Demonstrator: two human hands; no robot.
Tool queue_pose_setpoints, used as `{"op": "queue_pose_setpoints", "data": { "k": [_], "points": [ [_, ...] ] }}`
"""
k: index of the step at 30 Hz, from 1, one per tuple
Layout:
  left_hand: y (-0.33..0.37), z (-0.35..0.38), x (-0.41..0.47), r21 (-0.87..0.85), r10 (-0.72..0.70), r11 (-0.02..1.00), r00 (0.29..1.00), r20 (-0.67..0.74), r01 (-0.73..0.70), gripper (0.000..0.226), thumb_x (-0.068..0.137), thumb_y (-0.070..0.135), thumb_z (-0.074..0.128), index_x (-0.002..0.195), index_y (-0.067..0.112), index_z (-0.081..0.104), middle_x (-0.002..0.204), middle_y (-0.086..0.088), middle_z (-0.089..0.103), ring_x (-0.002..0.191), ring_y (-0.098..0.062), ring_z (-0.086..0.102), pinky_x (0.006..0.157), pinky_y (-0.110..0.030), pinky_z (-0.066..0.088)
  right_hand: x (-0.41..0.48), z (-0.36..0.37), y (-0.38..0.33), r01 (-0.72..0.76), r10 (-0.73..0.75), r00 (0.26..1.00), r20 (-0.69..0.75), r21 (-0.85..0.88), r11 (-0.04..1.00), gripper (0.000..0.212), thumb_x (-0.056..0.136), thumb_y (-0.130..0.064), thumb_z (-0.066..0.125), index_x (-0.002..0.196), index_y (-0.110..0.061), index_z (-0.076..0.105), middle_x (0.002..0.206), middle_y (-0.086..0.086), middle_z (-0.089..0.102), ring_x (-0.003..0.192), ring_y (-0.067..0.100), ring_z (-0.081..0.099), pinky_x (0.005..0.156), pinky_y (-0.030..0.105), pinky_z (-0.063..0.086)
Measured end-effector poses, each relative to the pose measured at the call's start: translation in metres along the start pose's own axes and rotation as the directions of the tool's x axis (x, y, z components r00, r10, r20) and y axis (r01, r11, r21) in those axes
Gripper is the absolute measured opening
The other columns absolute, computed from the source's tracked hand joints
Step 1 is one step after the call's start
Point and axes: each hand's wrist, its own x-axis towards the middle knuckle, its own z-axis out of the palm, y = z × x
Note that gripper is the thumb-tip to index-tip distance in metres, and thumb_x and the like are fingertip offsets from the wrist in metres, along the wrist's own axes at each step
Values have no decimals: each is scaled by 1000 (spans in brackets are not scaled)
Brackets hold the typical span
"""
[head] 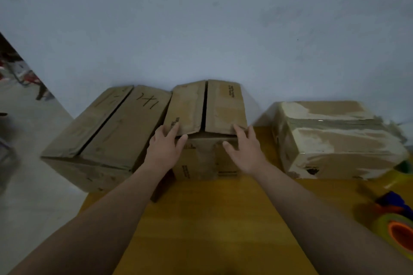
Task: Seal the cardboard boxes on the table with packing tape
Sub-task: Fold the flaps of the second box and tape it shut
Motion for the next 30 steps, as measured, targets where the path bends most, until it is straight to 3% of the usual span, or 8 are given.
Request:
{"op": "queue_pose_setpoints", "data": {
  "k": [5, 11, 14, 16, 20, 23, 26, 30],
  "points": [
    [-5, 1, 6, -209, 19, 978, 999, -39, -27, 56, 95, 56, 30, 145, 32, 31, 140, -12, 40, 114, -23, 48, 91, -37, 44, 6, -1, -9, -122, 126, 992, -11, 197, 973, 64, 90, -62, 44, 145, -34, 29, 155, 6, 9, 140, 34, 19, 110, 46, 27],
    [-12, 20, -61, -195, 376, 900, 921, -103, -390, 46, 99, 29, 39, 144, 36, 31, 115, 13, 55, 83, -3, 54, 63, -10, 39, -33, -31, 32, -215, 243, 911, -333, 119, 969, 35, 94, -52, 45, 110, -21, 52, 119, 9, 41, 106, 27, 48, 89, 36, 39],
    [-13, 24, -90, 153, 699, 696, 711, 79, -702, 60, 89, 29, 59, 143, 35, 34, 111, 6, 49, 91, -10, 51, 74, -12, 34, -58, -58, 63, -209, 206, 936, -286, 22, 978, 25, 91, -45, 55, 97, -22, 50, 112, 8, 45, 91, 20, 46, 82, 32, 40],
    [-3, 22, -100, 365, 808, 532, 587, 51, -764, 67, 74, 34, 76, 135, 33, 49, 114, -5, 54, 100, -25, 56, 81, -31, 44, -71, -74, 79, -216, 218, 946, -242, 32, 976, 26, 89, -41, 60, 101, -21, 49, 116, 9, 49, 95, 21, 51, 85, 38, 47],
    [46, 24, -118, 376, 924, 287, 359, 135, -881, 57, 71, 49, 72, 125, 38, 59, 139, -8, 49, 126, -34, 45, 104, -52, 29, -102, -92, 106, -262, 254, 951, -177, -21, 965, 41, 92, -41, 55, 129, -27, 45, 138, 8, 36, 118, 31, 44, 101, 45, 40],
    [92, 43, -149, 322, 941, 142, 229, 250, -936, 59, 75, 63, 58, 126, 34, 59, 142, -6, 46, 133, -29, 39, 109, -50, 21, -129, -99, 122, -285, 280, 953, -112, -25, 958, 44, 95, -48, 43, 139, -43, 36, 156, 1, 10, 140, 36, 11, 112, 47, 16],
    [135, 72, -187, 250, 943, 138, 204, 262, -958, 62, 80, 64, 53, 129, 27, 56, 144, -8, 44, 135, -26, 36, 113, -45, 16, -151, -105, 130, -218, 217, 975, -45, -25, 976, 45, 97, -53, 35, 142, -44, 33, 160, 0, -6, 145, 30, -3, 114, 46, 5],
    [186, 106, -224, 209, 909, 317, 359, 211, -925, 59, 89, 55, 49, 139, 24, 44, 146, -5, 37, 138, -23, 25, 116, -40, 11, -175, -111, 146, -138, 134, 989, -70, -54, 989, 43, 99, -44, 40, 142, -39, 37, 160, 4, -7, 146, 28, 3, 116, 45, 10]
  ]
}}
